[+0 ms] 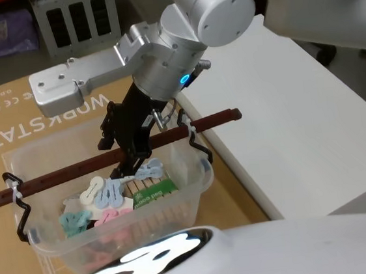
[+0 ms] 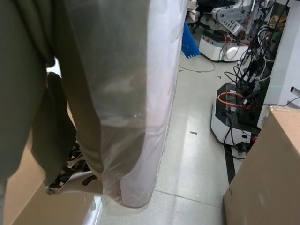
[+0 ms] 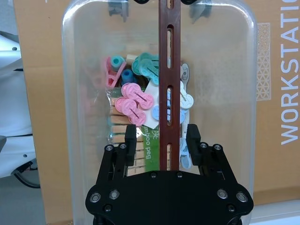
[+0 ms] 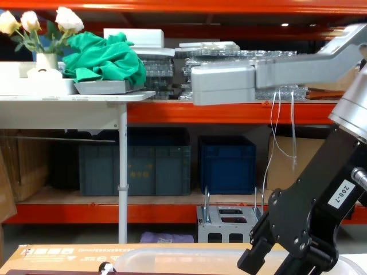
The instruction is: Use one hand to grasp the basket and place it at the designated location.
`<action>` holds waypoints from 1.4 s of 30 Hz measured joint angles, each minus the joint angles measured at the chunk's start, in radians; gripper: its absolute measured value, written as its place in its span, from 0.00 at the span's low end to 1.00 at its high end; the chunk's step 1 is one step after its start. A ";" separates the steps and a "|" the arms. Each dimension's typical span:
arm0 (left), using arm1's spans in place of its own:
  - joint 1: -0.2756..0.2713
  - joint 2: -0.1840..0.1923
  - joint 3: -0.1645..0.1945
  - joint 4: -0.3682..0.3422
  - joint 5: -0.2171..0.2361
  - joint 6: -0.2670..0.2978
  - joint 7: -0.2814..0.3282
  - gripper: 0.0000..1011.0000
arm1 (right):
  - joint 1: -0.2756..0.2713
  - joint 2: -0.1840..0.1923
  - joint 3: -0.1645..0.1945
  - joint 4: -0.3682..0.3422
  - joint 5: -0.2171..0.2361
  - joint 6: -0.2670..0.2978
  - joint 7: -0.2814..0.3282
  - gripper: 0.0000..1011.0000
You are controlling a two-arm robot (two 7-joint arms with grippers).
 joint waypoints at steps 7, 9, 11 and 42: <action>0.000 0.000 0.000 0.000 0.000 0.000 0.000 0.00 | 0.003 0.010 0.004 -0.006 0.009 0.000 -0.007 0.79; 0.000 0.000 0.000 0.000 0.000 0.000 0.000 0.00 | 0.005 0.016 0.011 -0.009 0.016 0.000 -0.009 0.86; 0.000 0.000 0.000 0.000 0.000 0.000 0.000 0.00 | 0.007 0.022 0.019 -0.012 0.022 0.000 -0.011 0.91; 0.000 0.000 0.000 0.000 0.000 0.000 0.000 0.00 | 0.014 0.135 0.173 -0.085 0.161 -0.045 -0.023 0.99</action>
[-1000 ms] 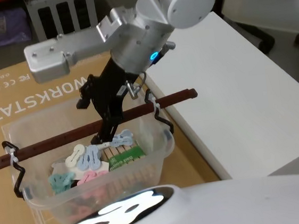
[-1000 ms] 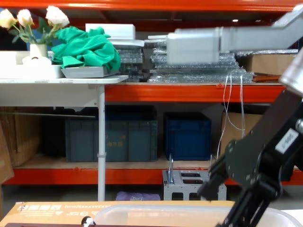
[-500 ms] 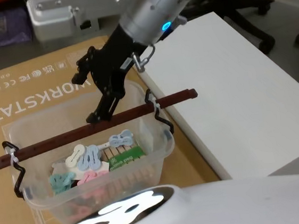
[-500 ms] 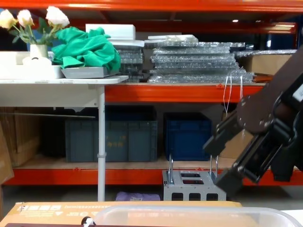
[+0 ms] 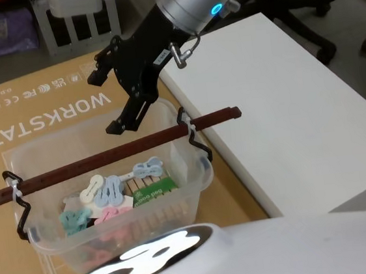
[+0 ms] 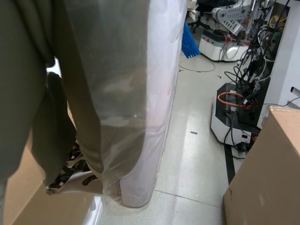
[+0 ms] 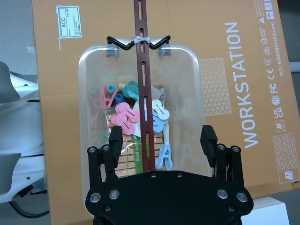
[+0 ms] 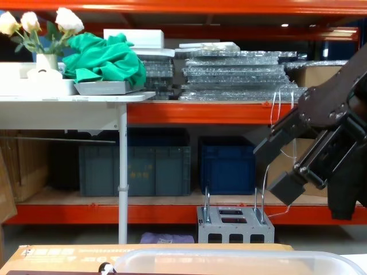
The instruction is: Use one hand to grasp the basket and place it at the designated location.
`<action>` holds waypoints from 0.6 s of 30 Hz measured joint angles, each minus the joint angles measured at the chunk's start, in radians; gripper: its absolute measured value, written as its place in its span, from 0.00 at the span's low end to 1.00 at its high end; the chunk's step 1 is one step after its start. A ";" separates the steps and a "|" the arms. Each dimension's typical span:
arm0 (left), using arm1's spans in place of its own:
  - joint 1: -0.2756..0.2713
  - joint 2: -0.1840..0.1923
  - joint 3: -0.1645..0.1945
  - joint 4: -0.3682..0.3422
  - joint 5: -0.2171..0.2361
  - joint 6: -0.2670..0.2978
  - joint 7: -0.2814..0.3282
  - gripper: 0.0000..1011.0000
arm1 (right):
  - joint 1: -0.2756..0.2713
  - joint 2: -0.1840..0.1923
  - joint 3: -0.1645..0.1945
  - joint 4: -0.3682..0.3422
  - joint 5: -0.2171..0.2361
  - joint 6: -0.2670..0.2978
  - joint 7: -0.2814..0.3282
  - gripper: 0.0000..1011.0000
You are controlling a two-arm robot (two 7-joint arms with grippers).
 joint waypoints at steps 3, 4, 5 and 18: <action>0.000 0.000 0.000 0.000 0.000 0.000 0.000 0.00 | -0.003 0.000 0.005 0.000 0.001 -0.002 0.002 0.99; 0.000 0.000 0.000 0.000 0.000 0.000 0.000 0.00 | -0.005 -0.001 0.008 0.001 0.001 -0.002 0.004 0.99; 0.000 0.000 0.000 0.000 0.000 0.000 0.000 0.00 | -0.006 -0.001 0.010 0.001 0.001 -0.002 0.005 0.99; 0.000 0.000 0.000 0.000 0.000 0.000 0.000 0.00 | -0.020 -0.026 0.000 0.007 -0.026 0.002 0.025 0.99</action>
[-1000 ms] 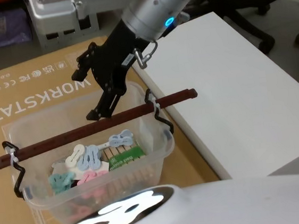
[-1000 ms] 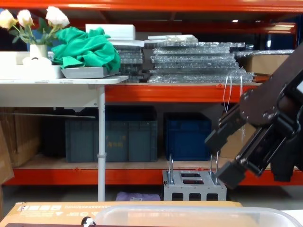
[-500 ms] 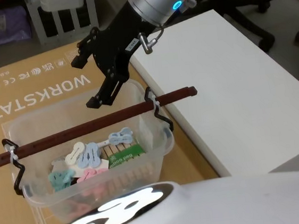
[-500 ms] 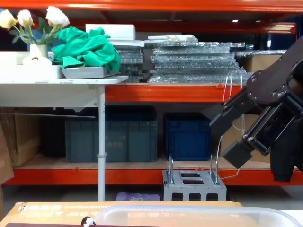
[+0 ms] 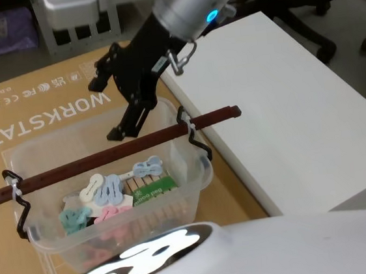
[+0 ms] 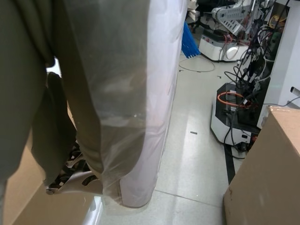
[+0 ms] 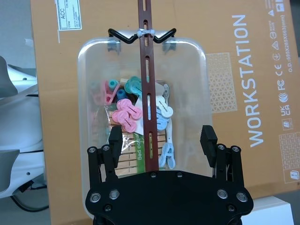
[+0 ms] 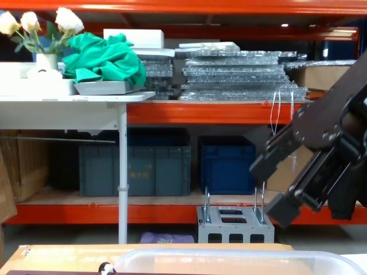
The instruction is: Use one hand to grasp the basket and place it at the designated location.
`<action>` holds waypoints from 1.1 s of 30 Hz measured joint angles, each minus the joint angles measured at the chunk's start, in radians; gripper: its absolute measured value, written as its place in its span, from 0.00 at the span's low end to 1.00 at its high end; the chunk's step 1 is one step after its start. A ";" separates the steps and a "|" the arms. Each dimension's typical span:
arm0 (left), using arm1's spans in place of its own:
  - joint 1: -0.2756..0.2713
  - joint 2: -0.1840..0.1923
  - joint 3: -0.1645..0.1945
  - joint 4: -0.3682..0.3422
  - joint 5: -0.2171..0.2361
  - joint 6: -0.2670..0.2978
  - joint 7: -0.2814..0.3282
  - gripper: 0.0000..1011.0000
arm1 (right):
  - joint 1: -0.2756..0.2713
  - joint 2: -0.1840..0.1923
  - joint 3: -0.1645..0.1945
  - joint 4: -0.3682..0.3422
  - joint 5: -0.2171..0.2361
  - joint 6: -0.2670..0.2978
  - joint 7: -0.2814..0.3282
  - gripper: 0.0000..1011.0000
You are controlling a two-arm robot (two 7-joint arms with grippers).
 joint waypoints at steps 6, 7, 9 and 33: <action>0.000 0.000 0.000 0.000 0.000 0.000 0.000 0.00 | -0.006 -0.020 -0.025 0.005 -0.029 0.013 0.008 0.99; 0.000 0.000 0.000 0.000 0.000 0.000 0.000 0.00 | -0.006 -0.021 -0.028 0.006 -0.032 0.014 0.008 0.99; 0.000 0.000 0.000 0.000 0.000 0.000 0.000 0.00 | -0.007 -0.026 -0.037 0.009 -0.043 0.019 0.010 0.99; 0.000 0.000 0.000 0.000 0.000 0.000 0.000 0.00 | -0.019 -0.074 -0.140 0.037 -0.158 0.064 0.016 0.99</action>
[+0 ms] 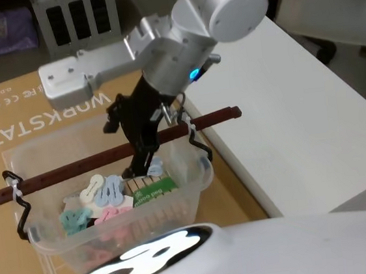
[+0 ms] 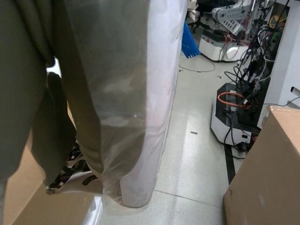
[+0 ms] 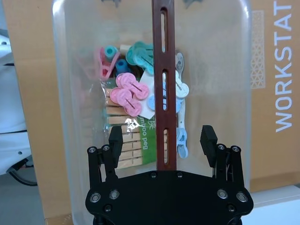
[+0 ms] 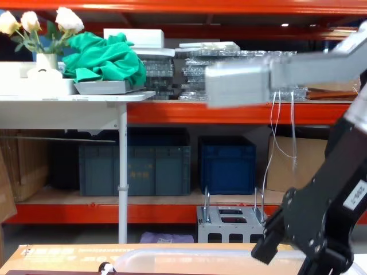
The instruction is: Use one hand to grasp the basket and place it at the designated location.
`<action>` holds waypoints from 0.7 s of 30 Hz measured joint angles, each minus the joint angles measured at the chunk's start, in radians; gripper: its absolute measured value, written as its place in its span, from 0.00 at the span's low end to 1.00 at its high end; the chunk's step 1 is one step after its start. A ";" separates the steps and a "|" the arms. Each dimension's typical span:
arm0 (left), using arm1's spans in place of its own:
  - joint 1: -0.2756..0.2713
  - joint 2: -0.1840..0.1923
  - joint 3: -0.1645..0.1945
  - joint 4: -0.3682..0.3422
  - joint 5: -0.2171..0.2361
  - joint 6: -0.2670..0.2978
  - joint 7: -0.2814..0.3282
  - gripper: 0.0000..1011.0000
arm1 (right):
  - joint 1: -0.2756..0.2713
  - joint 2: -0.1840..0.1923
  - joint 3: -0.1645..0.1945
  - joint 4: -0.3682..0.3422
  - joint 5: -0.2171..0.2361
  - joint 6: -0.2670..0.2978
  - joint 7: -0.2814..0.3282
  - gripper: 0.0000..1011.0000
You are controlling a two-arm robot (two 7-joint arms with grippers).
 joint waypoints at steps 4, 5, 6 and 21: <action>0.000 0.000 0.000 0.000 0.000 0.000 0.000 0.00 | -0.001 -0.012 -0.019 0.012 -0.021 0.010 0.001 0.99; 0.000 0.000 0.000 0.000 0.000 0.000 0.000 0.00 | -0.001 -0.014 -0.024 0.015 -0.026 0.013 0.001 0.99; 0.000 0.000 0.000 0.000 0.000 0.000 0.000 0.00 | -0.001 -0.015 -0.026 0.016 -0.028 0.014 0.001 0.99; 0.000 0.000 0.000 0.000 0.000 0.000 0.000 0.00 | 0.004 -0.028 -0.061 0.026 -0.054 0.037 0.001 0.95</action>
